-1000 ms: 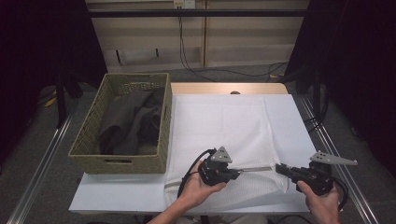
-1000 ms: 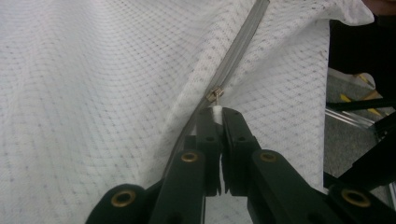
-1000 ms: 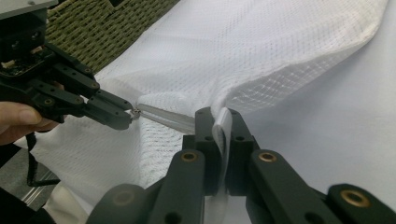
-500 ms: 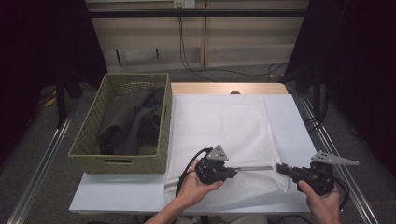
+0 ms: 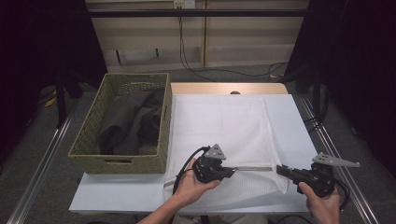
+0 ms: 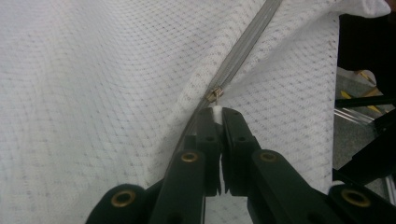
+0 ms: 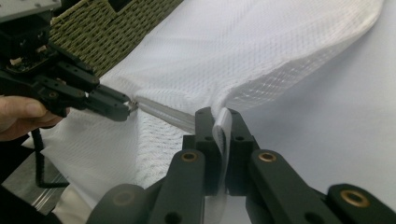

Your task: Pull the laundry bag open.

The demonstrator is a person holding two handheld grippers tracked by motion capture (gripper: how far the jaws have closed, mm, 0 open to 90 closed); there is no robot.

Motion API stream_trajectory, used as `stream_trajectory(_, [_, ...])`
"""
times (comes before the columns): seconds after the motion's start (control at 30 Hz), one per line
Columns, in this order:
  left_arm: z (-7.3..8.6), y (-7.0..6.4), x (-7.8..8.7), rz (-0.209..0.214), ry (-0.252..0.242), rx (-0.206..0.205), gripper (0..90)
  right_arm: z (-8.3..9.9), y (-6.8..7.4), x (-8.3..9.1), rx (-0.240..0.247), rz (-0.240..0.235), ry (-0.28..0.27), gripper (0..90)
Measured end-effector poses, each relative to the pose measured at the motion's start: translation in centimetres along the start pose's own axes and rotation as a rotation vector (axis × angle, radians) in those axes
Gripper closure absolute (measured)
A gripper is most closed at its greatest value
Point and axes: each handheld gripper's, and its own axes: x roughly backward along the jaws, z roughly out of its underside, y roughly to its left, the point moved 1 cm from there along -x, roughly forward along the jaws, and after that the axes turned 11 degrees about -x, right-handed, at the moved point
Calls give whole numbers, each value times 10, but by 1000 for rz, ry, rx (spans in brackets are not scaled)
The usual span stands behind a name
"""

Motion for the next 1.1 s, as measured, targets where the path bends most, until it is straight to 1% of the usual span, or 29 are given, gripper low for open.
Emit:
stream_trajectory(0.03, [0,0,0,-1,-20,2,868,-1,1,0,-4,1,0,868])
stream_trajectory(0.07, [0,1,1,-1,-10,5,867,0,1,0,1,2,0,868])
stream_trajectory(0.1, [1,2,-1,4,-26,11,867,0,1,0,4,7,3,868])
stream_trajectory(0.13, [2,2,-1,13,-14,3,867,1,0,-1,0,3,4,868])
stream_trajectory(0.17, [2,1,-1,9,-11,3,868,1,-1,-1,-5,-1,0,868])
stream_trajectory(0.2, [3,1,0,10,-4,-5,868,1,0,-1,0,4,3,868])
stream_trajectory(0.23, [4,0,0,9,-1,-3,867,1,0,0,-1,8,4,868])
stream_trajectory(0.27, [4,0,1,2,-2,3,867,1,0,0,1,7,3,869])
stream_trajectory(0.3, [6,1,1,4,-19,4,867,1,0,0,2,10,3,868])
stream_trajectory(0.37, [6,2,3,-1,-11,10,868,0,-1,-1,3,9,0,868])
stream_trajectory(0.4, [7,3,4,2,-22,11,867,-1,-2,-1,3,11,1,868])
stream_trajectory(0.43, [7,3,6,-5,-18,16,868,-1,-2,-1,1,4,1,868])
stream_trajectory(0.47, [8,3,6,2,-27,20,868,-1,-2,-1,2,11,-4,868])
stream_trajectory(0.5, [8,4,7,3,-10,9,868,-1,-2,-1,-2,8,-4,868])
stream_trajectory(0.57, [9,4,8,1,-22,19,867,-2,-1,-1,5,15,-3,869])
stream_trajectory(0.63, [10,5,11,-12,-21,18,867,-1,-1,-1,13,19,0,869])
stream_trajectory(0.7, [12,6,12,-9,-27,23,868,-1,-2,-3,3,18,0,868])
stream_trajectory(0.73, [12,6,13,-16,-15,21,867,-1,-3,-4,1,14,5,868])
stream_trajectory(0.77, [13,6,15,-19,-24,27,867,-1,-2,-4,-1,17,4,868])
stream_trajectory(0.8, [14,7,15,-23,-34,24,867,-2,-2,-4,0,15,3,869])
stream_trajectory(0.83, [15,7,17,-29,-25,27,867,-2,-2,-4,10,21,5,868])
stream_trajectory(0.87, [16,8,18,-23,-25,25,867,-2,-2,-4,12,22,3,868])
stream_trajectory(0.9, [17,8,19,-27,-25,29,867,-2,-2,-4,3,19,3,868])
stream_trajectory(0.97, [20,9,21,-29,-19,32,867,-2,-2,-4,3,19,3,869])
stream_trajectory(1.0, [21,9,21,-31,-33,37,867,-2,-2,-4,3,19,4,868])
stream_trajectory(1.07, [22,10,23,-33,-23,33,867,-2,-2,-4,2,18,4,869])
stream_trajectory(1.1, [22,10,23,-33,-31,36,867,-2,-3,-3,11,24,4,868])
